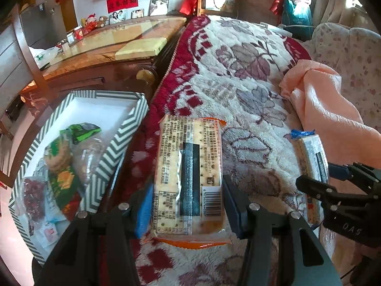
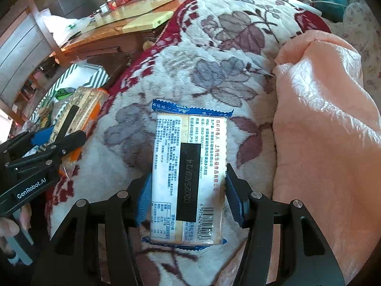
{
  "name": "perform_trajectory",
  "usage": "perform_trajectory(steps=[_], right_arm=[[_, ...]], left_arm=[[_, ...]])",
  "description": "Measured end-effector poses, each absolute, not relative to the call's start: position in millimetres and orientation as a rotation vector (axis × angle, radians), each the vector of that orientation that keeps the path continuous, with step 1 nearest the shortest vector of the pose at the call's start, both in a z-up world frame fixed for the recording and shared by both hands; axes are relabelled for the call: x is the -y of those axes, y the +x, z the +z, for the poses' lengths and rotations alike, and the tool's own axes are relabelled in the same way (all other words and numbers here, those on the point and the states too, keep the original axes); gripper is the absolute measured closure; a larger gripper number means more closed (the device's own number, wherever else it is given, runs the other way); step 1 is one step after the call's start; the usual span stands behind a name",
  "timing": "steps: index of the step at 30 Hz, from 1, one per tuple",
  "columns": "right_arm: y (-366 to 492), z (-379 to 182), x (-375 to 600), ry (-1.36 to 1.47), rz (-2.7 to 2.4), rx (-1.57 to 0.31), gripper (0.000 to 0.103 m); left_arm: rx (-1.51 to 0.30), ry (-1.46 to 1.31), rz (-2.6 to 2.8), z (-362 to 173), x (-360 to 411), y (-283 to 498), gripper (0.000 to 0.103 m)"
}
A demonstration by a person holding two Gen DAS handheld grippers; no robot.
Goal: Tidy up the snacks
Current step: 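Carry the orange-ended pack in the left gripper and blue-ended pack in the right over the box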
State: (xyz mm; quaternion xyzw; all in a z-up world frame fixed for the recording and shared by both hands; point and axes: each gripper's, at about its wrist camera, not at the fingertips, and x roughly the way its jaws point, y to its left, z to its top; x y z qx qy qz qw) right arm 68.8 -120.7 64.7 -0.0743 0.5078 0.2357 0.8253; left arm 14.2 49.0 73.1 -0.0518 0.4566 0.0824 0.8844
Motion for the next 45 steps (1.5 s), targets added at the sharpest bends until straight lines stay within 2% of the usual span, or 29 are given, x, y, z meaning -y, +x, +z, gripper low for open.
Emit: perform_trajectory(steps=[22,36,45], right_arm=[[43,101,-9,-0.314,0.723,-1.013,0.048],[27,110,-113,-0.431,0.878,-0.992,0.048],[24,102,-162,-0.511,0.925,-0.99,0.048]], left_arm=[[-0.877,-0.2,0.37,98,-147,-40,0.047],[-0.877,-0.331,0.536,86,-230,-78,0.047],[-0.898,-0.376,0.573,70,-253,-76,0.047]])
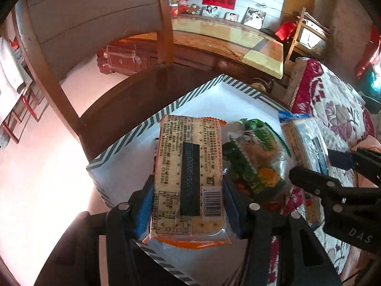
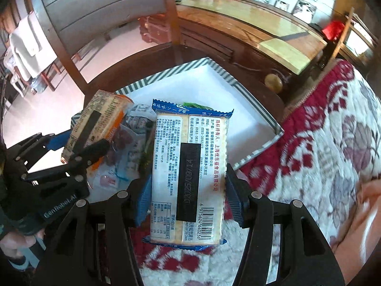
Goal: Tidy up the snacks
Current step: 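Carry the orange-ended pack in the left gripper and blue-ended pack in the right over the box, then open the left gripper to drop the orange-ended pack while the right drops the blue-ended pack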
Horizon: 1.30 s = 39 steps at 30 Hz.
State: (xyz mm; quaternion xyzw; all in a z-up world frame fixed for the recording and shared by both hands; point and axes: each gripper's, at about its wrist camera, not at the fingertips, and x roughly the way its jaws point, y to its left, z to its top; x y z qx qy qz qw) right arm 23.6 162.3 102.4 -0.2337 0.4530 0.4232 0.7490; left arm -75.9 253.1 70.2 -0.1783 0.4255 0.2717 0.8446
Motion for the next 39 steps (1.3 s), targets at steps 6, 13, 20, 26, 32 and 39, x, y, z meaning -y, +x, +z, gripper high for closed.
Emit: perform_trajectory(steps=[6,13,20,26,32,39], right_arm=[[31,89,-186,-0.552,0.92,-1.001,0.048],[41,71,-205,-0.565,0.903,-1.014,0.048],[59,64,-230,-0.57,0.896,-1.019,0.048],[60,63,-222,-0.521,0.916,-1.048,0.048],[55,76,-204,-0.458,0.931,-1.032,0.046],[37,103,-178,-0.425,0.923,-0.958,0.046]], left_arm=[[-0.902,-0.374,0.584,65,-258,-70,0.047],[-0.909,-0.368,0.598,59,-266,-63,0.047],[-0.919,-0.364,0.618,55,-273,-53,0.047],[-0.932,-0.369,0.642,51,-275,-53,0.043],[-0.927,-0.366,0.647,54,-268,-57,0.029],[-0.879,-0.338,0.651,68,-250,-66,0.018]])
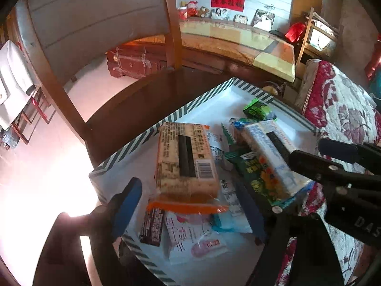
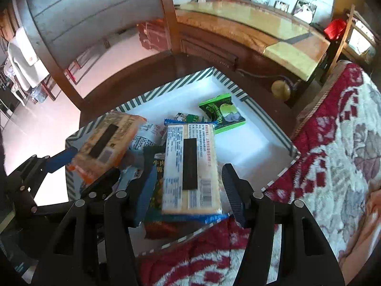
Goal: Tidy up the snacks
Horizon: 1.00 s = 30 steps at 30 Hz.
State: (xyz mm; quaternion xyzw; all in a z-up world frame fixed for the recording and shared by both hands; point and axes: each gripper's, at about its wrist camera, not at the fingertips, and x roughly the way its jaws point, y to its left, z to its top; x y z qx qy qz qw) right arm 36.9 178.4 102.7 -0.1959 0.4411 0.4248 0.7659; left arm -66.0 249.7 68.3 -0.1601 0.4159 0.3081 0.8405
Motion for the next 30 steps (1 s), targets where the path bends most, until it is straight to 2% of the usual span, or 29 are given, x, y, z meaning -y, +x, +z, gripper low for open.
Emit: perform_trajectory(steps=[10,30], right_arm=[[15,112,-112,-0.353,0.852,-0.895,0.046],[-13,111,-51,-0.318,0.832,-0.902,0.046]], left_arm=[[-0.841,-0.268,0.653,80,-212,-81,0.011],[-0.823,-0.182,0.582,100,-163,-97,0.008]])
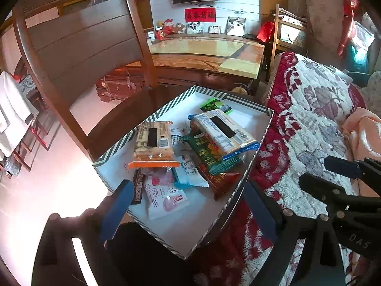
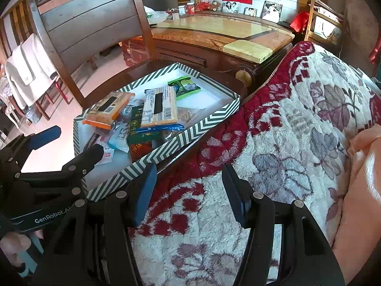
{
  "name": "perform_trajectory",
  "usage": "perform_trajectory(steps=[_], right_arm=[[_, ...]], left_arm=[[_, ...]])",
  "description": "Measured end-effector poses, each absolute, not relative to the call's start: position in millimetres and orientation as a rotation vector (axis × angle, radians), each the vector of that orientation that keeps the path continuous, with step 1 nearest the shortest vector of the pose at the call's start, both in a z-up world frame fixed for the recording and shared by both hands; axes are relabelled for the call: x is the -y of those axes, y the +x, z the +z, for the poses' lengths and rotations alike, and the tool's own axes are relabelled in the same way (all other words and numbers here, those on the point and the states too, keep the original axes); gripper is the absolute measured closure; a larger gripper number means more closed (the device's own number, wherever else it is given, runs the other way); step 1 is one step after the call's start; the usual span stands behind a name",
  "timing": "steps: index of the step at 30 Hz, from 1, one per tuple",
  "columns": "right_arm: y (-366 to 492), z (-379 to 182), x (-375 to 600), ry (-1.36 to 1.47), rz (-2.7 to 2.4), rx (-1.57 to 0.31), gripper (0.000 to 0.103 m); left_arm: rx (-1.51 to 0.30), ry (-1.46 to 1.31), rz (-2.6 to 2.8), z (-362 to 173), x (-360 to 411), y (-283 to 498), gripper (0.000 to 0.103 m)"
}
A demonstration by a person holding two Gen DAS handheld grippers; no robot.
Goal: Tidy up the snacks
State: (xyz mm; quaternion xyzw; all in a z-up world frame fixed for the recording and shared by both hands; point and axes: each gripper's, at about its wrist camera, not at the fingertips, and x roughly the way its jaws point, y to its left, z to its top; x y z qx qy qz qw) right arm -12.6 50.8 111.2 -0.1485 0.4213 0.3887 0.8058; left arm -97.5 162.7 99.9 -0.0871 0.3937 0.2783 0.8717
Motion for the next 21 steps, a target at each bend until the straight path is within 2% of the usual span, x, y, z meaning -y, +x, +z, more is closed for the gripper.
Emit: perform_trajectory(steps=[21], right_arm=[[-12,107,-43,-0.321,0.813,-0.919,0.046]], left_arm=[[-0.798,-0.136,0.539,102,-150,-97,0.008]])
